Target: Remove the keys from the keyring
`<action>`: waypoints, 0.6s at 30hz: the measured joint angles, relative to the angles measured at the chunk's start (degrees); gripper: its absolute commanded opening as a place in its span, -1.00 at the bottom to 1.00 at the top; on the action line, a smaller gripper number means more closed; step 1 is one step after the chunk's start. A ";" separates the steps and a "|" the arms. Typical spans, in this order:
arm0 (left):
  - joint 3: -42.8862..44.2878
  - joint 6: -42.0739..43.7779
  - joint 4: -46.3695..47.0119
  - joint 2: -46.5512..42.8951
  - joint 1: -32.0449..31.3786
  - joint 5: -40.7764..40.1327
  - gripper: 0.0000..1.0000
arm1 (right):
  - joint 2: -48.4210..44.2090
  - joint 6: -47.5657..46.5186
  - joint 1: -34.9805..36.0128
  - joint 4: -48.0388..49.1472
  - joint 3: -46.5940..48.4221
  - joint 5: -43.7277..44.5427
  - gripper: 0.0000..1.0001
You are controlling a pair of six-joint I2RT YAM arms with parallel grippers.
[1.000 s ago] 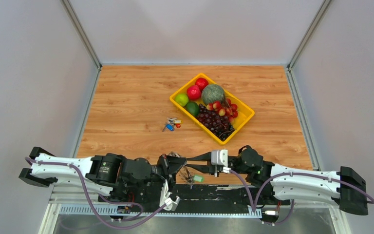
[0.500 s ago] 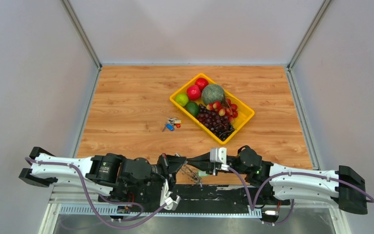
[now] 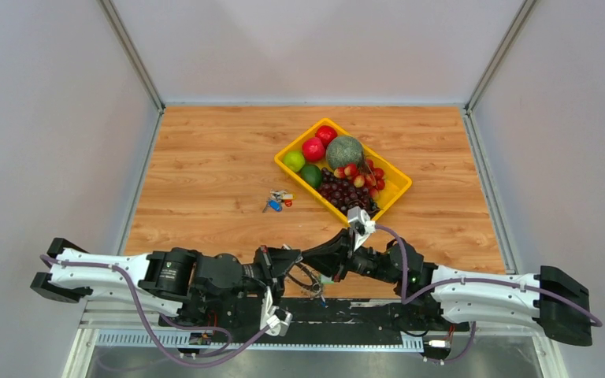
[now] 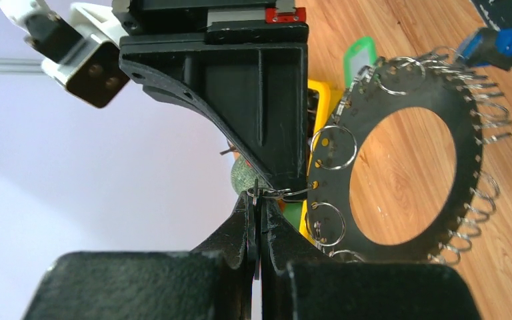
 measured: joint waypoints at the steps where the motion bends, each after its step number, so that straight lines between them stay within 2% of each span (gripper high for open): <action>1: -0.31 -0.02 0.07 0.07 0.09 -0.28 -1.00 | 0.50 3.58 -0.39 0.96 -0.63 0.68 -1.00; 5: -1.44 -0.55 0.31 0.44 0.44 -0.15 -1.00 | 1.42 17.99 -3.17 5.97 -4.15 2.47 -1.00; 10: -3.85 -3.56 3.78 0.81 -0.15 5.68 -1.00 | 3.08 34.86 -8.87 9.55 -9.62 8.70 -1.00; 14: -5.79 -9.73 7.10 2.64 -0.07 7.61 -1.00 | 2.27 37.79 -9.03 7.69 -9.94 10.32 -1.00; 18: -5.88 -19.87 12.24 3.50 1.99 5.84 -1.00 | -6.32 33.33 -9.03 -1.46 -8.94 14.86 -1.00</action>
